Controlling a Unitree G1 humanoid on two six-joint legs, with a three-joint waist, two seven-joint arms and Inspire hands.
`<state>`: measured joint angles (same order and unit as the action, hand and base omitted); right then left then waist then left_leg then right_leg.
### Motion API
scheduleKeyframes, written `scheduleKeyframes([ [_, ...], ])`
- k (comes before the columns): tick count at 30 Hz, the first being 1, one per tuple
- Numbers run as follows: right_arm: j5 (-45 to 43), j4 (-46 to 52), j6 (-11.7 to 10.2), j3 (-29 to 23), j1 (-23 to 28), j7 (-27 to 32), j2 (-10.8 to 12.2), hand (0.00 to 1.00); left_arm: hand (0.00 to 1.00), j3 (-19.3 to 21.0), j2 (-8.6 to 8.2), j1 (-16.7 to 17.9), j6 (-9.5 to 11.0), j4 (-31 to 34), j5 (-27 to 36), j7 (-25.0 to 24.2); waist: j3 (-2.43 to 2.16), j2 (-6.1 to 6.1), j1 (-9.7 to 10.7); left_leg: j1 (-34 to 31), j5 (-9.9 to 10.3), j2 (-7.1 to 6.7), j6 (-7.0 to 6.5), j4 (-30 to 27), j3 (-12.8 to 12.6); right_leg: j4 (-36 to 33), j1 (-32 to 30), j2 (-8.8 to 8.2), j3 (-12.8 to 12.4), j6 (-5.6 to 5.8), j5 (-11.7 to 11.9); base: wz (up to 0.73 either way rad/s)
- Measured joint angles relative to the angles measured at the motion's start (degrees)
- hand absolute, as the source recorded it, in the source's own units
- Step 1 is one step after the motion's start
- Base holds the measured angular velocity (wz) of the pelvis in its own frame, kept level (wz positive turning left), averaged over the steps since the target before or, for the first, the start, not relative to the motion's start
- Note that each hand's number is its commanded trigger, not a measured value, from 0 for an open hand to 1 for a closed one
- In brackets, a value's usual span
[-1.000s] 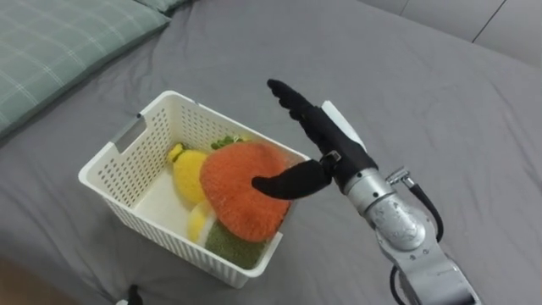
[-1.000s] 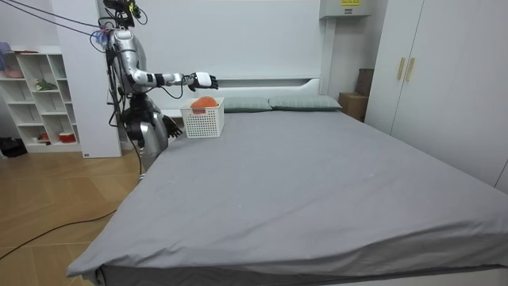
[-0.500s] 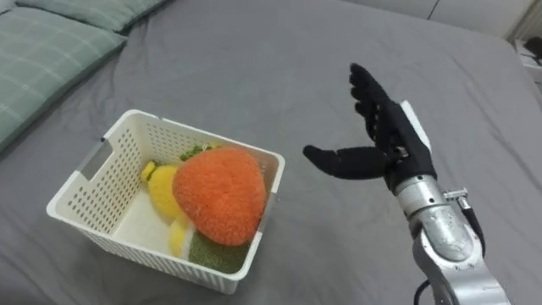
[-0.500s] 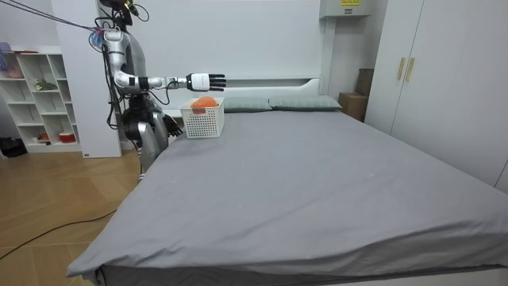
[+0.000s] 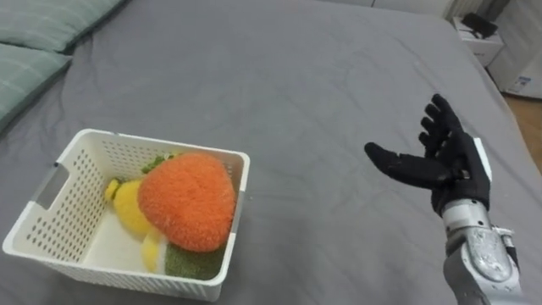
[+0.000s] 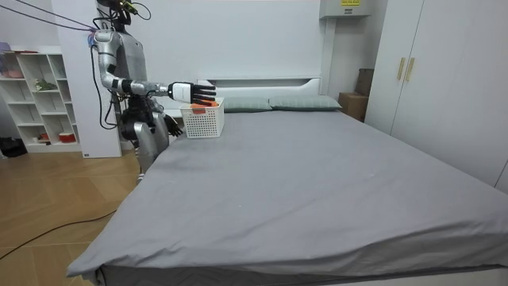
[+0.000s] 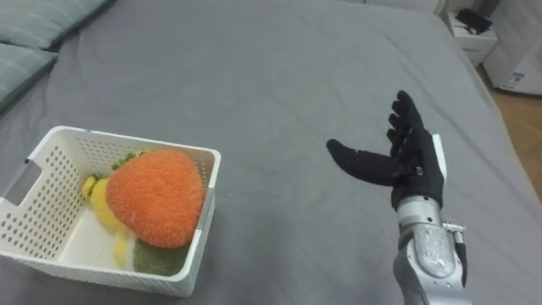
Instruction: Collect toys from the bed
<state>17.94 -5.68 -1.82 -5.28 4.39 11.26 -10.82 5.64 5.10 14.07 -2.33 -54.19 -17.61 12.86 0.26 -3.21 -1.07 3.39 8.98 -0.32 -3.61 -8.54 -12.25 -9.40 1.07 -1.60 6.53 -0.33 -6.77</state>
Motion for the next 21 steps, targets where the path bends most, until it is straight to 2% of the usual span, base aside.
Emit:
scheduleKeyframes([
  [5, 4.6, -4.3, -0.1, -1.3, 1.7, 2.7, 0.0, 0.00, 0.00, 0.3, -0.04, 0.5, -1.4, 0.0, 0.0, 0.8, 0.07, 0.21, 1.1, 0.3, 0.3, 0.48, 0.41, 0.0, -0.8, 0.1, -0.1, 0.51, -1.6, -0.26, 0.1, -0.13],
  [10, 9.9, -11.8, -0.2, -2.7, 3.2, 5.8, 1.0, 0.00, 0.00, 0.9, -0.01, 0.5, -2.0, 0.0, 0.2, 0.9, 0.02, 0.37, 1.6, 0.3, 0.4, 0.91, 0.76, -0.2, -1.2, 0.6, 0.1, 0.87, -1.6, -0.56, 0.3, -0.03],
  [12, 15.4, -17.4, -0.3, -2.9, 3.6, 7.0, 1.2, 0.00, 0.00, 0.9, -0.01, 1.0, -2.3, 0.0, 2.0, 1.6, 0.04, 0.37, 2.7, 0.2, 0.5, 0.99, 0.89, -0.2, -1.2, 0.6, 0.0, 0.95, -1.7, -0.64, 0.3, 0.00],
  [15, 20.8, -25.4, -0.3, -4.2, 3.7, 7.9, 1.5, 0.00, 0.00, 1.0, -0.02, 1.8, -2.2, 0.0, 2.4, 2.1, 0.06, 0.42, 3.9, 0.3, 0.6, 1.06, 0.98, 0.1, -1.4, 0.7, -0.1, 1.03, -1.8, -0.71, 0.2, -0.04],
  [17, 22.6, -32.6, -1.4, -5.4, 3.7, 7.9, 1.8, 0.00, 0.00, 1.1, -0.03, 1.9, -2.1, -0.5, 2.4, 2.7, -0.04, 0.24, 4.3, 0.3, 0.6, 1.10, 1.08, 0.1, -1.3, 0.7, 0.1, 1.07, -1.7, -0.82, 0.1, 0.03],
  [21, 22.7, -46.8, -1.5, -7.5, 6.3, 8.1, 2.6, 0.00, 0.00, 1.5, -0.04, 2.3, 0.1, -2.4, 2.4, 2.9, -0.09, 0.22, 4.5, 0.6, 0.8, 1.11, 1.29, 0.3, -1.1, 0.7, 0.5, 1.14, -1.6, -0.88, -0.4, 0.03],
])
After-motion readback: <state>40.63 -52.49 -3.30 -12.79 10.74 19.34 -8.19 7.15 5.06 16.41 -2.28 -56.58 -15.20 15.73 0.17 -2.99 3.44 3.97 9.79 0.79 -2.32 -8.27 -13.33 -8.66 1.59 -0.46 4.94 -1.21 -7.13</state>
